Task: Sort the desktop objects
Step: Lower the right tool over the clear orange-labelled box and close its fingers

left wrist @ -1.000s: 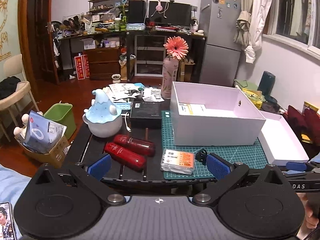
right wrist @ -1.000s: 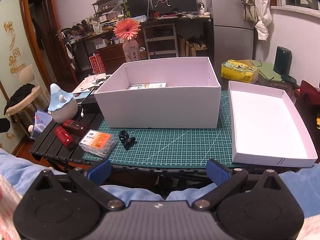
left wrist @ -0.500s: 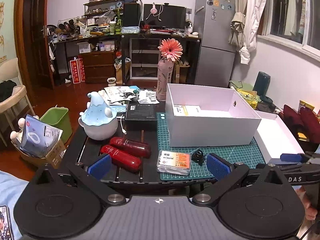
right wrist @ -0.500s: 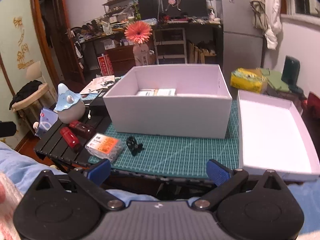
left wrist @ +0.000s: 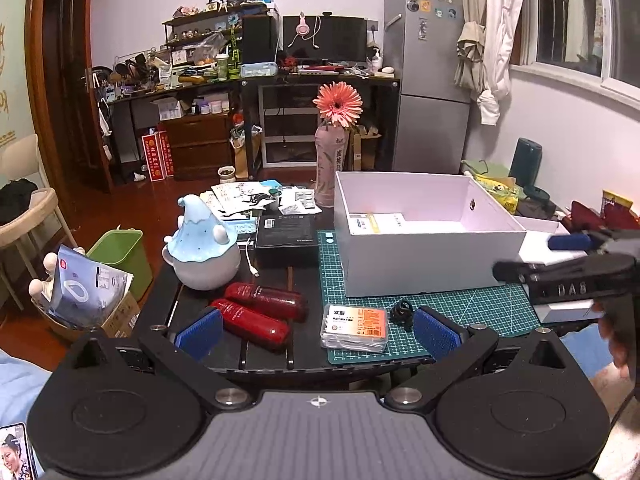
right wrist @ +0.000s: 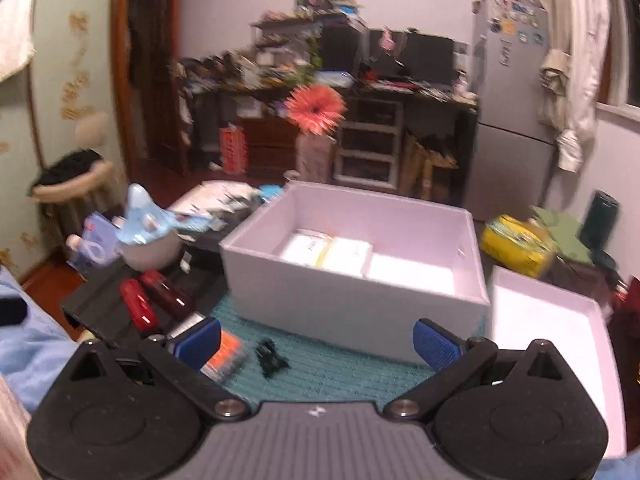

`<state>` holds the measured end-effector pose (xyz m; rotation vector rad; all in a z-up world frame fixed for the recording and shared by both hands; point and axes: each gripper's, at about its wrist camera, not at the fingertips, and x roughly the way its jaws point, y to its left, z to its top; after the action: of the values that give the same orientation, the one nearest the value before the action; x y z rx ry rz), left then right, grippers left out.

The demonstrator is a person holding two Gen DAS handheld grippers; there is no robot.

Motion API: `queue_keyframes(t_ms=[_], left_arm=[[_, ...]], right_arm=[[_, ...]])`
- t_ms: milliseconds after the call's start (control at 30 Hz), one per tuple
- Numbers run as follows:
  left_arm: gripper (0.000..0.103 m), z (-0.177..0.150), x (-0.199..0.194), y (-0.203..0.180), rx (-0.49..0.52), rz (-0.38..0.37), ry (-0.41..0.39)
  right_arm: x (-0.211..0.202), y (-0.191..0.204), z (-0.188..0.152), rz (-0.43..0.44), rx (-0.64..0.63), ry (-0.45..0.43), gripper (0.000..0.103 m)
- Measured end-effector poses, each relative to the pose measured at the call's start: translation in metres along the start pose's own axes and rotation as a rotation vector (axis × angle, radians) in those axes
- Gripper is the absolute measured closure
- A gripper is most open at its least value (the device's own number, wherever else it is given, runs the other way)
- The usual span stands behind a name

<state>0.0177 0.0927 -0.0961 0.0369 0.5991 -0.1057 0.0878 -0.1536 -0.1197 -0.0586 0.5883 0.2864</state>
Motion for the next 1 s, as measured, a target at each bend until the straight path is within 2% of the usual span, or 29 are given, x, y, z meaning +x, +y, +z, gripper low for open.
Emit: queue_keyframes(t_ms=[133, 200, 367, 567, 667, 867, 1000], left_arm=[[0.000, 0.000, 0.002, 0.000, -0.001, -0.001, 0.005], [0.000, 0.000, 0.002, 0.001, -0.006, -0.001, 0.005], [0.000, -0.001, 0.000, 0.002, -0.016, -0.011, -0.004], [0.000, 0.000, 0.003, 0.002, -0.018, -0.006, 0.009], [0.000, 0.000, 0.004, 0.002, -0.015, -0.005, 0.011], [0.000, 0.000, 0.006, 0.002, -0.016, -0.006, 0.020], [0.000, 0.000, 0.007, 0.002, -0.018, -0.007, 0.025]], right_arm=[[0.007, 0.002, 0.011, 0.073, 0.003, -0.058, 0.000], [0.013, 0.005, 0.015, 0.079, -0.013, -0.091, 0.000], [0.030, 0.014, 0.025, 0.101, -0.071, -0.094, 0.000], [0.050, 0.014, 0.026, 0.132, -0.017, -0.100, 0.000], [0.055, 0.018, 0.024, 0.140, -0.048, -0.116, 0.000], [0.062, 0.032, 0.031, 0.246, -0.116, -0.132, 0.002], [0.072, 0.034, 0.033, 0.301, -0.101, -0.148, 0.004]])
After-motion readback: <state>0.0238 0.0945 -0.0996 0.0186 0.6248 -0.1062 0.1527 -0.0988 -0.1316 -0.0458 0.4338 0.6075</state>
